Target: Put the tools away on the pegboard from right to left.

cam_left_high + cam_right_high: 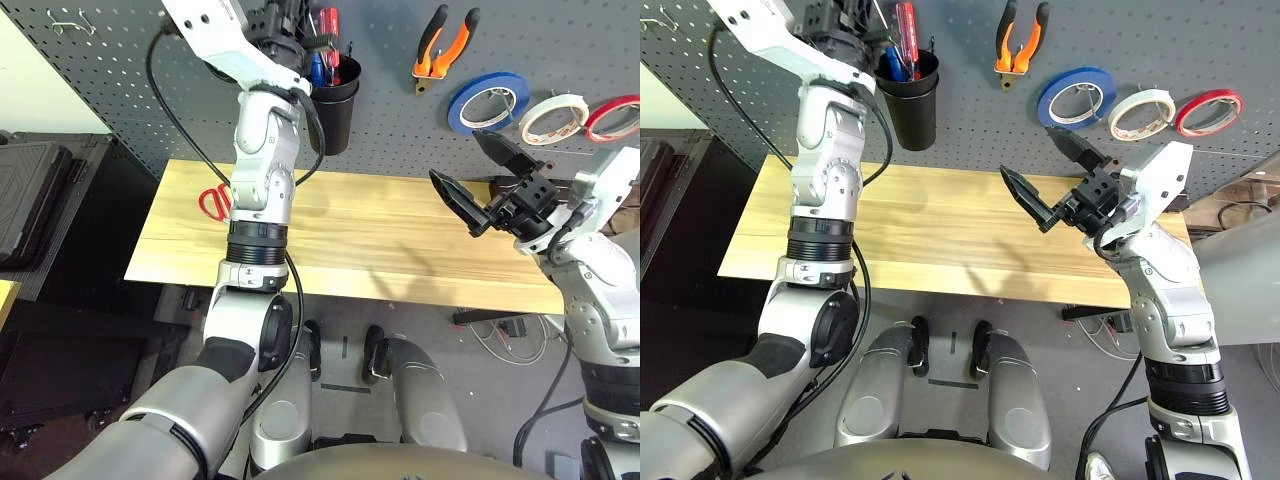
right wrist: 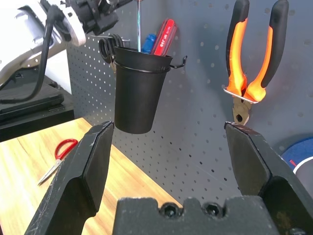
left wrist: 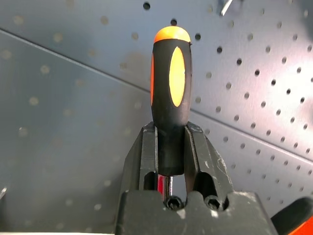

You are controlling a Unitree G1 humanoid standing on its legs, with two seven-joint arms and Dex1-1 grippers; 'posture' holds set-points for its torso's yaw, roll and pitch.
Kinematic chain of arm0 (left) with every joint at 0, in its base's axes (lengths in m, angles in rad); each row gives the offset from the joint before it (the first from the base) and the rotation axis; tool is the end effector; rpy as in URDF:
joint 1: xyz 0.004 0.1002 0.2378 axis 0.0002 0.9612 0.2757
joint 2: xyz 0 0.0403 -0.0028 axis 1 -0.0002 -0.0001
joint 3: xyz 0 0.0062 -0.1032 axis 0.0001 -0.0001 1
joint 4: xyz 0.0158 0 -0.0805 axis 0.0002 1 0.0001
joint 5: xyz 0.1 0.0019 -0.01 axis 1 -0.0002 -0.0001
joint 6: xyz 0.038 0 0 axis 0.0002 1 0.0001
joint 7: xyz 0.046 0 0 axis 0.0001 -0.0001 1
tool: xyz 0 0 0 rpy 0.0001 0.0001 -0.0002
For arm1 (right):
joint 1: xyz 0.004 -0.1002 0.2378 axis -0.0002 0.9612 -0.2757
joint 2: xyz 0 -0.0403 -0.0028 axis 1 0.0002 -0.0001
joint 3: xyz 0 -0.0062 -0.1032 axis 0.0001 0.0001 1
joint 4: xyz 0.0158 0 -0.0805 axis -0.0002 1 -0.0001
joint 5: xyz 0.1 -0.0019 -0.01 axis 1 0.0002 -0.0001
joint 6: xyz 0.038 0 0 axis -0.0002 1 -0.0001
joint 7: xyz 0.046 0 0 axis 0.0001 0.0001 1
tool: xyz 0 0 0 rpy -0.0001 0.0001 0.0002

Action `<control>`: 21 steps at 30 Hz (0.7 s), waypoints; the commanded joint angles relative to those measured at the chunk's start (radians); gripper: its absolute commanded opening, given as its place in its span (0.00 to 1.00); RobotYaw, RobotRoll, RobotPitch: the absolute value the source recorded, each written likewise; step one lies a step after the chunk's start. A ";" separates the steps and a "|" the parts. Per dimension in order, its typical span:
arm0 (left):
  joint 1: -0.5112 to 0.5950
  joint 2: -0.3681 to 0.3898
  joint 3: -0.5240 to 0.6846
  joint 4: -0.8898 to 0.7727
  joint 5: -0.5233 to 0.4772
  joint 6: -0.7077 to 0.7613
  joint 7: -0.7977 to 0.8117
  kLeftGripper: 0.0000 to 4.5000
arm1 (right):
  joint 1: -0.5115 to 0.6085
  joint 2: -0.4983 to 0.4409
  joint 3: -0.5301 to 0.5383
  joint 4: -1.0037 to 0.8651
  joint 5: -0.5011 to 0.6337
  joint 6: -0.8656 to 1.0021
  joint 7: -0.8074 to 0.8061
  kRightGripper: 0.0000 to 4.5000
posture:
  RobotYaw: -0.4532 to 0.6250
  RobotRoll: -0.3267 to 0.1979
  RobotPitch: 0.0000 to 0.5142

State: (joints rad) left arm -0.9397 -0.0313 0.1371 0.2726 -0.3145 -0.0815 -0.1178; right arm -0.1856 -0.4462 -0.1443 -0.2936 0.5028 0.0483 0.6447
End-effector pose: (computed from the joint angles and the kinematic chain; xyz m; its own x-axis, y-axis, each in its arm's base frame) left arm 0.3194 0.0977 0.2407 0.7150 -0.1948 0.6715 0.4204 0.8872 -0.1903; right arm 0.2212 -0.2229 0.1589 0.6751 0.6395 0.3677 -0.5936 0.7669 -0.2440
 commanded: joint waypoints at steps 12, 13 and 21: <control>0.044 0.014 -0.010 -0.110 0.007 0.053 0.008 1.00 | 0.000 0.003 0.003 -0.001 -0.005 -0.002 0.009 1.00 | 0.48 0.62 0.46; 0.045 0.018 -0.007 -0.138 0.003 0.072 0.015 1.00 | -0.003 0.005 0.006 0.002 -0.007 -0.001 0.010 1.00 | 0.49 0.62 0.47; 0.087 0.127 0.018 -0.439 -0.040 0.279 0.036 1.00 | -0.025 0.012 0.043 0.032 -0.027 0.032 0.013 1.00 | 0.52 0.62 0.48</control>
State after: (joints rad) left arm -0.8791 0.0731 0.1510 -0.0814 -0.3318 0.1345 -0.0844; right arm -0.2173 -0.4310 -0.1157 -0.2718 0.4869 0.0644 0.6484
